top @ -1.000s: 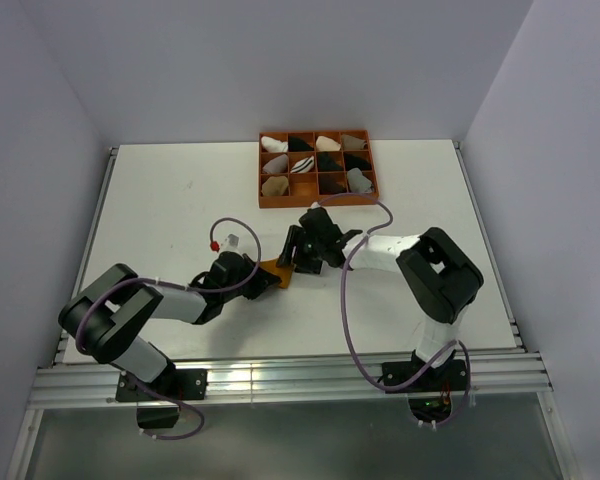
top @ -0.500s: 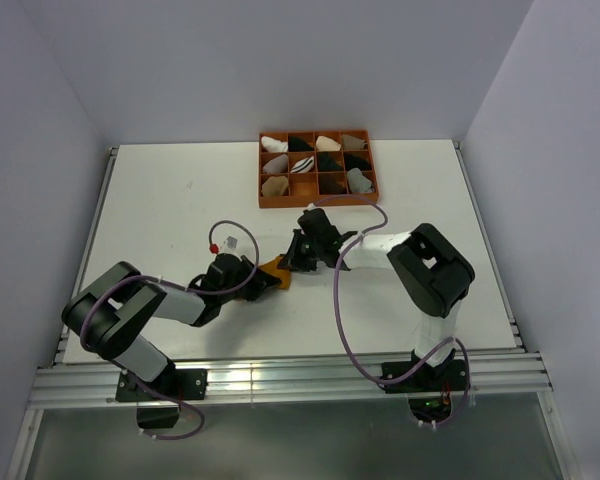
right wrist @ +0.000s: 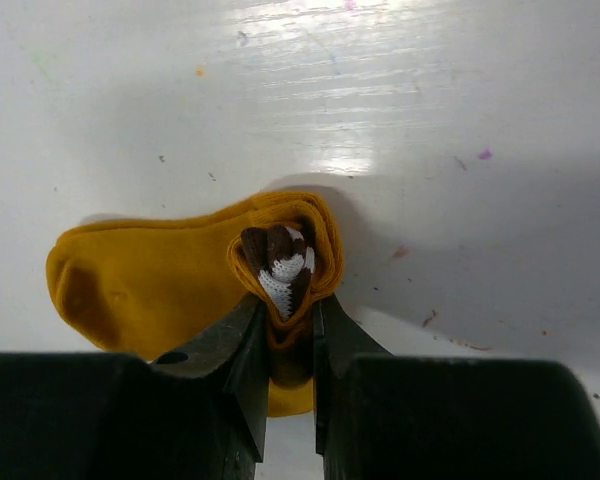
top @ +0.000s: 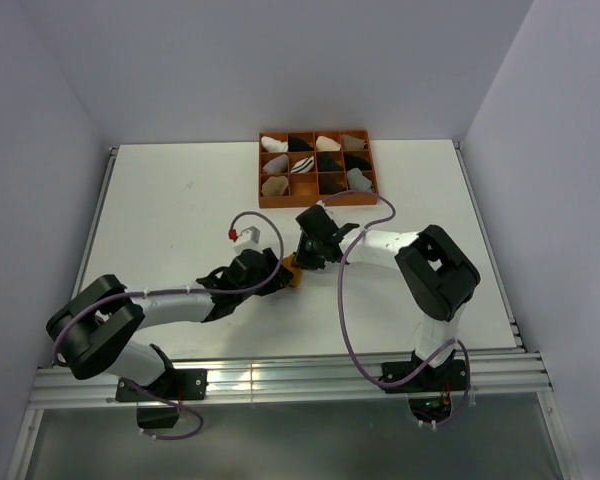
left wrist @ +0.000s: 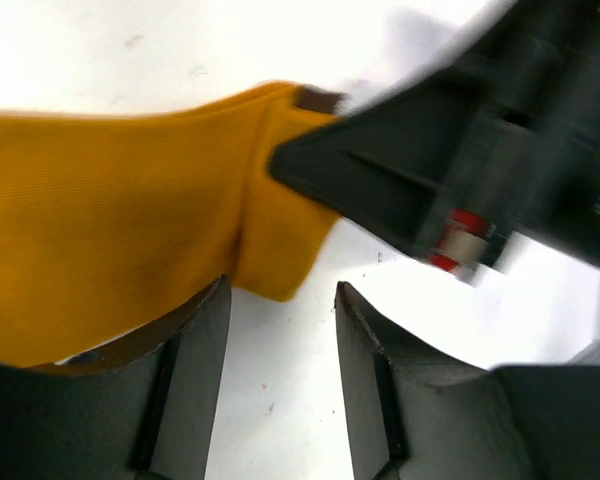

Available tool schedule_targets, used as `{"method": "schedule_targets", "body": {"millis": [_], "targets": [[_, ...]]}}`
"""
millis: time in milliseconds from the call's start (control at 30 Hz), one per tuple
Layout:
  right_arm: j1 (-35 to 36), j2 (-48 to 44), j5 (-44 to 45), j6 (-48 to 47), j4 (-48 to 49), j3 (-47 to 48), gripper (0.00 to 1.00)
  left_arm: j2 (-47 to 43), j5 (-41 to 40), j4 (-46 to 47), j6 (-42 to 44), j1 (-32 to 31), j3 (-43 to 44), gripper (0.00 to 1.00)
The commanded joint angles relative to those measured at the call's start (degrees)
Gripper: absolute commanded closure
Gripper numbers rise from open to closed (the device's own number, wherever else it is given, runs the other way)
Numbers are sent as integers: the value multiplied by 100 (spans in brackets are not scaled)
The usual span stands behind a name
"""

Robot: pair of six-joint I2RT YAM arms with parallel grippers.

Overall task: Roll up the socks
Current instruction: Roll the sock at the center of the board.

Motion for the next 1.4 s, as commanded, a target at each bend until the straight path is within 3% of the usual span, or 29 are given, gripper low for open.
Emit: {"method": "schedule_targets", "body": {"millis": [0, 167, 300, 1100, 1167, 1367], "targets": [[-28, -124, 554, 153, -881, 94, 100, -140, -1574, -679, 1194, -583, 530, 48], [-37, -124, 396, 206, -943, 164, 100, 264, -2954, -934, 1961, -1445, 1083, 48], [-37, -106, 352, 179, -1031, 279, 100, 791, -3325, -1022, 2269, -1709, 1383, 48], [-37, -80, 194, 241, -1066, 393, 100, 2374, -3494, -2226, 2296, -2166, 2798, 60], [-28, -89, 194, 241, -1075, 428, 100, 2505, -3476, -2375, 2279, -2166, 2939, 63], [-37, -168, 18, 250, -996, 376, 100, 2576, -3423, -2437, 2296, -2166, 3010, 90]]}}
